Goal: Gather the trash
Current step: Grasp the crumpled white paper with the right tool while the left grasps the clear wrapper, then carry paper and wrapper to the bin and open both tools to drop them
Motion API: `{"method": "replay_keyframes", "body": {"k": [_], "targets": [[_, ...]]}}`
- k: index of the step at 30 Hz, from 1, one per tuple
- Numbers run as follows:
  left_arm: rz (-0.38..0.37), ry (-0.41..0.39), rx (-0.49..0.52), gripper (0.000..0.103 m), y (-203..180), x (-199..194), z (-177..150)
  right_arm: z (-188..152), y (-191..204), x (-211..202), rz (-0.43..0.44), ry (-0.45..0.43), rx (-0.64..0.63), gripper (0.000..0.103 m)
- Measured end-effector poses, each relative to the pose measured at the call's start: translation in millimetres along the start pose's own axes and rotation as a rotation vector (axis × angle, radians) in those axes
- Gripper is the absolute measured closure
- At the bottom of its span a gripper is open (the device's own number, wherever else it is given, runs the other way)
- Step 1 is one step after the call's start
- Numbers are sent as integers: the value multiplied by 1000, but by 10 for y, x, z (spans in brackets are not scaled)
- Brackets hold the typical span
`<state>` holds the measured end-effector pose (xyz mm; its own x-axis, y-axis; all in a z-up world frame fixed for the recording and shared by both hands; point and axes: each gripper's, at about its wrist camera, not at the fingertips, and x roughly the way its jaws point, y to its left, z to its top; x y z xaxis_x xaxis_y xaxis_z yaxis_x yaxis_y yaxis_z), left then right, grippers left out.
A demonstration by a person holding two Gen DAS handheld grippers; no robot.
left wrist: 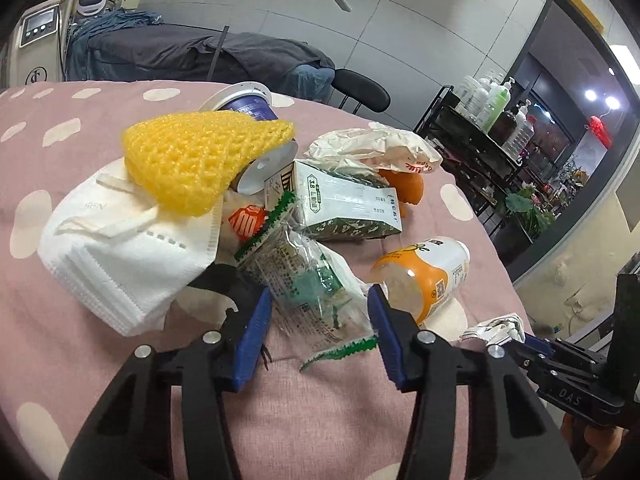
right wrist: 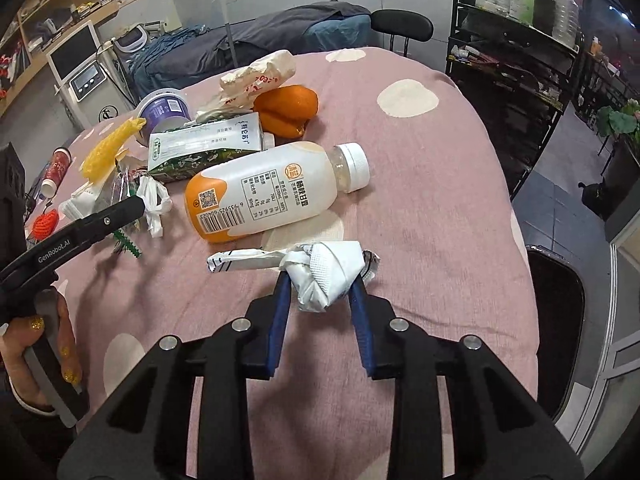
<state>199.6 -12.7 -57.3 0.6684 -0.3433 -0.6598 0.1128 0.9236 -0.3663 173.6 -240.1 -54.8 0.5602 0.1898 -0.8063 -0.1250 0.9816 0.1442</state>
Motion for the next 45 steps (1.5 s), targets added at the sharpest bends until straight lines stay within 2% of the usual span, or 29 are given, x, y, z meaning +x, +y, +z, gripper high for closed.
{"method": "replay_keyframes", "body": {"k": [2,4,8,12,18,24,30,35,37,41,45], "targets": [[-3,-11,9,59,-9,-61,-34,-39,-7,-44,3,-17,10,73],[-29,-29,18,72,-11,-147,-80,-82,-23,-89,8,-36,23,73],[-42,-40,35,81,5,-236,-164,-186,-60,-125,21,-49,45,73],[-70,-60,21,81,43,-375,-272,-270,-122,-166,29,-63,76,73],[-100,-91,59,81,-86,-591,-428,-375,-208,-265,36,-113,121,73],[-154,-113,120,81,-345,-738,-507,-517,-350,-499,12,-211,162,73],[-242,-113,223,81,-732,-700,-542,-660,-825,-781,-80,-298,271,73],[-335,-78,310,81,-1107,-574,-538,-783,-1388,-860,-186,-309,394,73],[-359,-68,344,81,-1259,-521,-556,-854,-1589,-833,-263,-300,428,73],[-411,-52,431,81,-1602,-428,-599,-1000,-1959,-636,-339,-245,499,73],[-474,-1,481,81,-1896,-288,-641,-1133,-2276,-304,-361,-168,571,73]]}}
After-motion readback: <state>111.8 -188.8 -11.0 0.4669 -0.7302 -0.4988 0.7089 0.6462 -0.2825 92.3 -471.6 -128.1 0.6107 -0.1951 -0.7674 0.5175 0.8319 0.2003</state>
